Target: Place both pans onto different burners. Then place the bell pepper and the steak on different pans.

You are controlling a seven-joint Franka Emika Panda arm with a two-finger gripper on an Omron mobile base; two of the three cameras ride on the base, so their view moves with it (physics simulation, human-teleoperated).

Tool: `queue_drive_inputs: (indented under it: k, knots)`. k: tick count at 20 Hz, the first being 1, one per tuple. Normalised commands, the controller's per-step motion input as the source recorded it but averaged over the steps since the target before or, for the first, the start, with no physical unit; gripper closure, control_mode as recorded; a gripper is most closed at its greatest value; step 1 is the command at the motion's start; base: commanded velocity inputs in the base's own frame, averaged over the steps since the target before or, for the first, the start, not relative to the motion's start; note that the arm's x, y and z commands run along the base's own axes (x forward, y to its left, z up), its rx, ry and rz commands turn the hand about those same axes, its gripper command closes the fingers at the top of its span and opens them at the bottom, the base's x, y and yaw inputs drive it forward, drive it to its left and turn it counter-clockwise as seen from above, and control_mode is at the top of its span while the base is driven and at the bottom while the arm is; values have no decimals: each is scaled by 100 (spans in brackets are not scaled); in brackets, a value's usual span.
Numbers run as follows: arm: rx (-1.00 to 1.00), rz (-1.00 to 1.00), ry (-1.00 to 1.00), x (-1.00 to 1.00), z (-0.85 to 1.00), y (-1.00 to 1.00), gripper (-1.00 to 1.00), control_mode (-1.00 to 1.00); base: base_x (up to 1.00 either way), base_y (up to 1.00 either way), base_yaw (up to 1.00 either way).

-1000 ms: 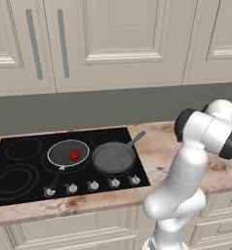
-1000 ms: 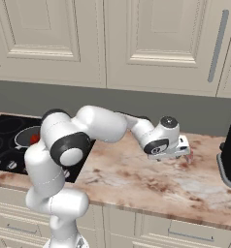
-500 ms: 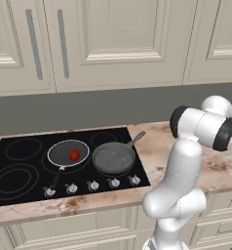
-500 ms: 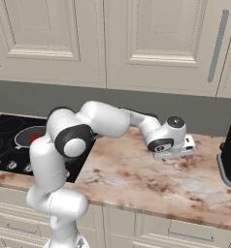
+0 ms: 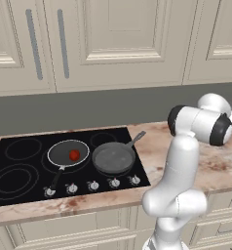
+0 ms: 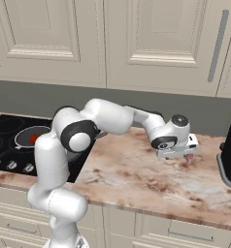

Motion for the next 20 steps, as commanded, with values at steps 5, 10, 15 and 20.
queue_drive_inputs:
  k: [5,10,15,20]
  knots:
    - [0,0,2,16,0,-7,-100,-100,0,0,0]
    - [0,0,0,21,0,-11,-100,-100,0,0,0]
    - [0,0,0,20,0,-12,-100,-100,0,0,0]
    - [0,0,1,10,0,-15,-100,-100,0,0,0]
